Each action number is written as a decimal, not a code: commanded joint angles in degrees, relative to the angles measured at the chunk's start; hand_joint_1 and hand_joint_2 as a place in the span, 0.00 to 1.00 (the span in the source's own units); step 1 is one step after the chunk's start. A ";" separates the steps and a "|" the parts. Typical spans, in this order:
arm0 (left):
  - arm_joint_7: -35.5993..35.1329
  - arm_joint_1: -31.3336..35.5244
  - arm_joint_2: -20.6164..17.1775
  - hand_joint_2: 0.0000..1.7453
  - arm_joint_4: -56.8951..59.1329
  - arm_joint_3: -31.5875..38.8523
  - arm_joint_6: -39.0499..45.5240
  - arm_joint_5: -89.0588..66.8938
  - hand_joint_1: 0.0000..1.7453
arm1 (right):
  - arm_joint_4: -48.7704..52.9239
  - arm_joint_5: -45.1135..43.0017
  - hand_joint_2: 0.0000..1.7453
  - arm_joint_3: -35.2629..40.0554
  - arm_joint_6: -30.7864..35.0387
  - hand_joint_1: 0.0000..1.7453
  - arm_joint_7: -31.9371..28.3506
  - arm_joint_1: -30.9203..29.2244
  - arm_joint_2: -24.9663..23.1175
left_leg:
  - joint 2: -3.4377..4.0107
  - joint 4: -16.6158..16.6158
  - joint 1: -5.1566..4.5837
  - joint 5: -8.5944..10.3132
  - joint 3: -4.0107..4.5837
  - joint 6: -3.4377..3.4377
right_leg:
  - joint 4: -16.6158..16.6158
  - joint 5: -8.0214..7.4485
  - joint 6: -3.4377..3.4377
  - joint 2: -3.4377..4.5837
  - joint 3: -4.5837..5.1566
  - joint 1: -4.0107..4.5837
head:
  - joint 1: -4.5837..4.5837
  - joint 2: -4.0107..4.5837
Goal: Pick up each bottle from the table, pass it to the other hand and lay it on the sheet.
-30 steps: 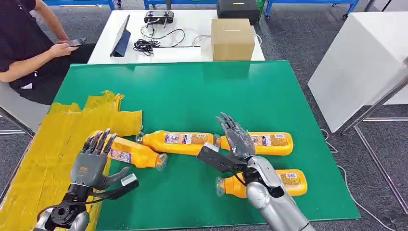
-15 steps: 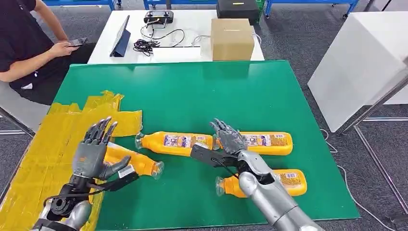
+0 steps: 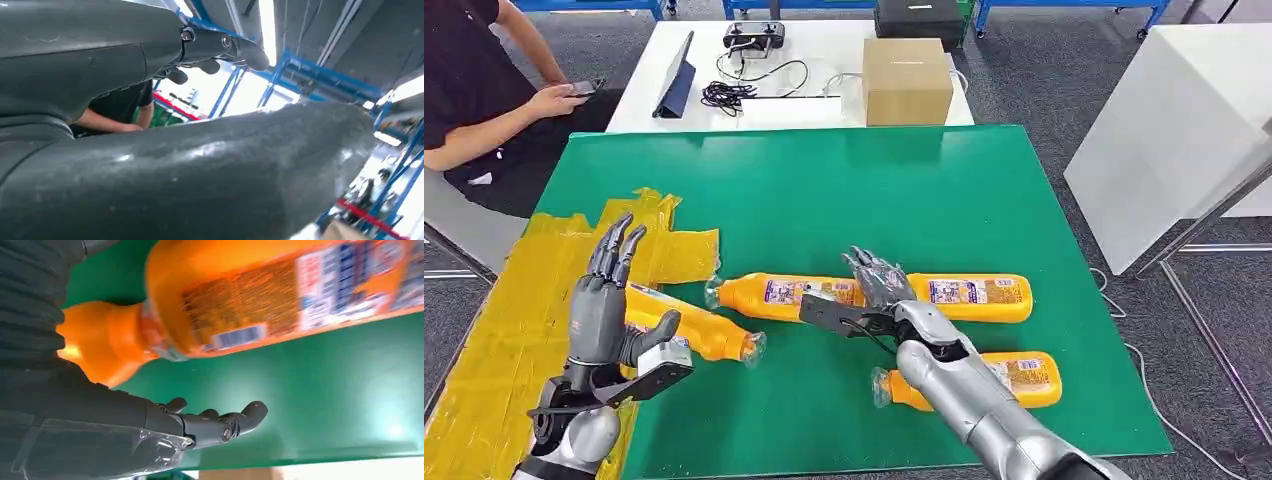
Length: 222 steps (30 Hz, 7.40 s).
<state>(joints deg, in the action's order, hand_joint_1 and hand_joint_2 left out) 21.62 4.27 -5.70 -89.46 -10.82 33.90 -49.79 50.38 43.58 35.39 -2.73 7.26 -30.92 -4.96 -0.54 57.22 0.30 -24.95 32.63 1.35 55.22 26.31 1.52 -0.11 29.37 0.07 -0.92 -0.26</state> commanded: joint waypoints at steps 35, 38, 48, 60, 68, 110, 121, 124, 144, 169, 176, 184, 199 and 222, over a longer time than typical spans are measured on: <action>-2.19 5.76 2.34 0.00 2.33 -3.95 -2.19 3.55 0.00 | -26.83 5.75 1.00 10.66 -1.80 1.00 9.15 -6.29 -7.34 | -0.12 -0.09 0.02 0.04 -0.42 -0.03 | -0.14 -0.01 0.01 -0.20 -0.39 0.02 | 0.00 0.00; -8.13 5.88 4.36 0.00 1.95 -1.69 -21.52 21.05 0.00 | -20.48 4.07 1.00 3.21 12.62 1.00 7.66 -3.76 -5.52 | -0.18 -0.05 0.02 0.02 -0.57 -0.02 | -0.10 0.03 0.01 -0.22 -0.09 0.01 | 0.00 0.00; -3.59 -7.48 8.17 0.00 2.42 9.44 -43.94 54.21 0.00 | 13.50 1.45 1.00 -4.18 29.84 1.00 -8.78 9.77 -3.32 | 0.40 -0.08 -0.10 0.05 -0.15 0.03 | -0.04 -0.20 0.05 0.33 -0.04 -0.09 | 0.00 0.00; -5.06 -9.43 9.07 1.00 2.93 8.20 -51.21 71.06 0.00 | 22.62 -5.09 1.00 2.29 29.16 1.00 -15.51 12.19 -2.95 | 0.23 -0.05 -0.03 0.07 0.27 -0.03 | -0.02 -0.18 0.01 0.14 0.40 -0.08 | 0.00 0.00; -4.40 -8.84 9.26 1.00 1.93 7.42 -51.48 71.37 0.00 | 17.33 -5.65 1.00 8.04 21.65 1.00 -11.81 9.65 -3.78 | 0.19 -0.04 0.00 0.07 0.25 -0.05 | -0.04 -0.19 0.01 0.13 0.35 -0.04 | 0.00 0.00; -1.43 -6.46 8.97 1.00 1.97 7.97 -51.26 71.32 1.00 | 1.04 -13.34 1.00 28.08 3.55 1.00 -7.73 1.44 -10.19 | 0.05 -0.10 0.07 0.09 0.14 -0.07 | -0.14 -0.16 0.02 -0.09 0.18 0.01 | 0.00 0.00; 3.98 -4.17 8.71 1.00 2.46 8.98 -37.14 54.10 1.00 | 4.44 -13.06 0.00 23.93 10.12 0.00 -6.37 3.77 -6.32 | 0.01 -0.08 0.02 0.14 0.27 -0.04 | -0.09 -0.19 0.00 -0.10 0.36 -0.03 | 0.00 0.00; 4.04 -3.37 7.93 1.00 1.07 9.80 -12.29 24.42 1.00 | 17.75 -7.66 0.00 17.65 14.15 0.00 -5.06 10.54 1.83 | -0.22 -0.08 0.04 0.17 0.30 -0.02 | -0.13 -0.19 0.03 -0.29 0.33 -0.02 | 0.00 0.00; -23.22 -11.24 -1.07 0.00 11.30 12.63 -10.21 -32.06 0.00 | 61.55 6.41 1.00 -2.70 13.54 0.00 -4.55 43.68 29.73 | 0.08 -0.06 -0.10 -0.04 0.38 -0.02 | -0.10 -0.13 0.03 0.03 0.50 -0.12 | 0.00 0.00; 1.26 -16.81 5.70 0.00 -5.51 14.05 -5.63 7.45 0.00 | 59.66 6.56 1.00 -18.38 5.21 0.00 7.43 50.61 38.75 | 0.13 0.01 -0.12 0.01 0.45 0.04 | -0.07 -0.18 0.05 0.05 0.54 -0.11 | 0.02 0.00; 2.54 -17.07 6.33 0.00 -7.21 14.86 -6.94 9.51 0.00 | 58.42 7.14 1.00 -20.35 0.35 0.00 10.62 52.20 42.12 | 0.15 -0.02 -0.13 0.00 0.37 0.03 | -0.10 -0.19 0.03 0.11 0.48 -0.12 | 0.02 0.00; 3.58 -17.39 6.07 0.00 -6.63 14.72 -7.00 10.24 0.00 | 57.47 7.30 1.00 -20.28 -0.96 0.00 10.87 52.49 43.11 | 0.17 -0.07 -0.11 0.00 0.28 0.01 | -0.15 -0.19 0.02 0.10 0.41 -0.10 | 0.02 0.00; 3.40 -13.30 5.66 0.00 -6.21 9.38 -8.81 11.16 0.00 | 34.25 19.29 1.00 -11.42 -4.83 0.00 4.88 33.18 28.27 | 0.32 -0.15 -0.02 0.07 0.12 -0.01 | -0.28 -0.31 0.00 0.20 0.26 -0.01 | 0.02 0.00; 4.71 -10.87 3.44 0.00 -1.76 8.15 -10.73 18.76 0.00 | 35.43 4.28 1.00 -3.40 -11.25 1.00 1.90 35.70 38.40 | -0.02 -0.15 -0.03 -0.07 -0.43 0.04 | -0.28 -0.15 -0.01 -0.10 0.27 -0.07 | 0.02 0.00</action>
<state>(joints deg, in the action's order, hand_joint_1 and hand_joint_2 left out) 26.10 -8.02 -1.46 -95.65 -1.46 23.43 -31.30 88.13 48.72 28.46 -13.46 8.79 1.16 31.41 -0.31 57.21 0.23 -25.04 32.30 1.43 55.13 26.12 1.51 0.06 29.83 -0.04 -0.90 -0.26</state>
